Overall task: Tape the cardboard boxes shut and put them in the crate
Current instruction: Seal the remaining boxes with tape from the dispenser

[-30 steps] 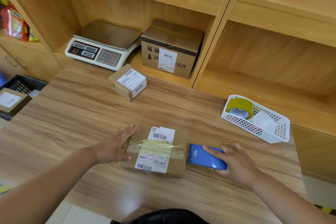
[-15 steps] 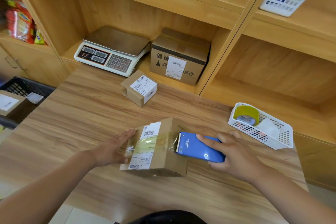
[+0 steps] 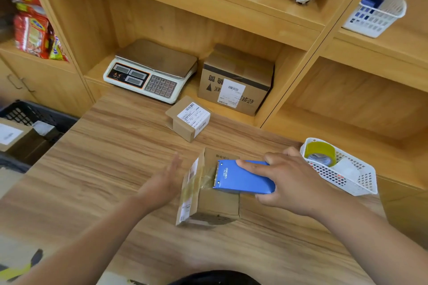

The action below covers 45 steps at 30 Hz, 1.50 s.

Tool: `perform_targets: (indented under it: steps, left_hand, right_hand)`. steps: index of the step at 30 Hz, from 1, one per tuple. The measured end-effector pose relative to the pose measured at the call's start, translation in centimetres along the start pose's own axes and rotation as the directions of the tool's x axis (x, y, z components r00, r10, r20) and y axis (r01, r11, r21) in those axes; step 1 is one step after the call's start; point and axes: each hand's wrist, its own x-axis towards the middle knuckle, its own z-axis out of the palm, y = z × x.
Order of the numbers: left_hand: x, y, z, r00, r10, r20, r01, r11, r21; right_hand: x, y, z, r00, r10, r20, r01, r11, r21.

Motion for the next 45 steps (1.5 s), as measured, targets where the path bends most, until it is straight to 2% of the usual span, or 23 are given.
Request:
perform_targets:
  steps: [2, 4, 6, 9, 11, 18, 25, 32, 45]
  left_hand:
    - [-0.5, 1.9, -1.8, 0.991, 0.072, -0.114, -0.090, 0.983, -0.161]
    - [-1.4, 4.3, -3.2, 0.975, 0.173, -0.140, -0.205, 0.944, -0.258]
    - [-1.9, 6.3, -3.6, 0.959, 0.271, -0.082, -0.282, 0.939, -0.195]
    - [-1.6, 7.5, -3.3, 0.948, 0.318, -0.003, -0.318, 0.947, 0.050]
    - [-1.1, 7.0, -2.7, 0.951, 0.308, -0.010, -0.305, 0.947, 0.102]
    - [-0.6, 5.1, -2.6, 0.957, 0.287, 0.037, -0.288, 0.958, 0.006]
    - [0.2, 4.6, -2.7, 0.958, 0.268, 0.099, -0.274, 0.960, 0.063]
    - [0.5, 5.2, -2.3, 0.967, 0.239, 0.093, -0.247, 0.965, 0.089]
    - [0.6, 5.5, -2.3, 0.971, 0.213, 0.107, -0.228, 0.962, 0.151]
  right_hand:
    - [0.3, -0.6, -0.3, 1.000, 0.009, 0.004, -0.009, 1.000, 0.001]
    - [0.6, -0.9, -0.2, 1.000, 0.007, 0.007, -0.008, 1.000, 0.007]
    - [0.7, -1.3, -0.4, 1.000, -0.003, 0.007, 0.003, 1.000, 0.001]
    - [1.0, -2.0, -0.7, 1.000, -0.023, 0.011, 0.023, 1.000, 0.018]
    - [1.2, -2.0, -0.7, 1.000, -0.031, 0.001, 0.031, 0.999, 0.023]
    - [1.3, -1.2, 0.0, 0.999, -0.044, -0.021, 0.046, 0.996, 0.078]
    - [0.8, 0.4, 0.7, 0.997, -0.083, -0.005, 0.083, 0.982, 0.170]
    - [-1.2, 3.8, 1.5, 0.996, -0.080, -0.038, 0.088, 0.951, 0.298]
    - [-5.3, 10.6, 5.5, 0.999, -0.031, 0.038, 0.018, 0.951, 0.309]
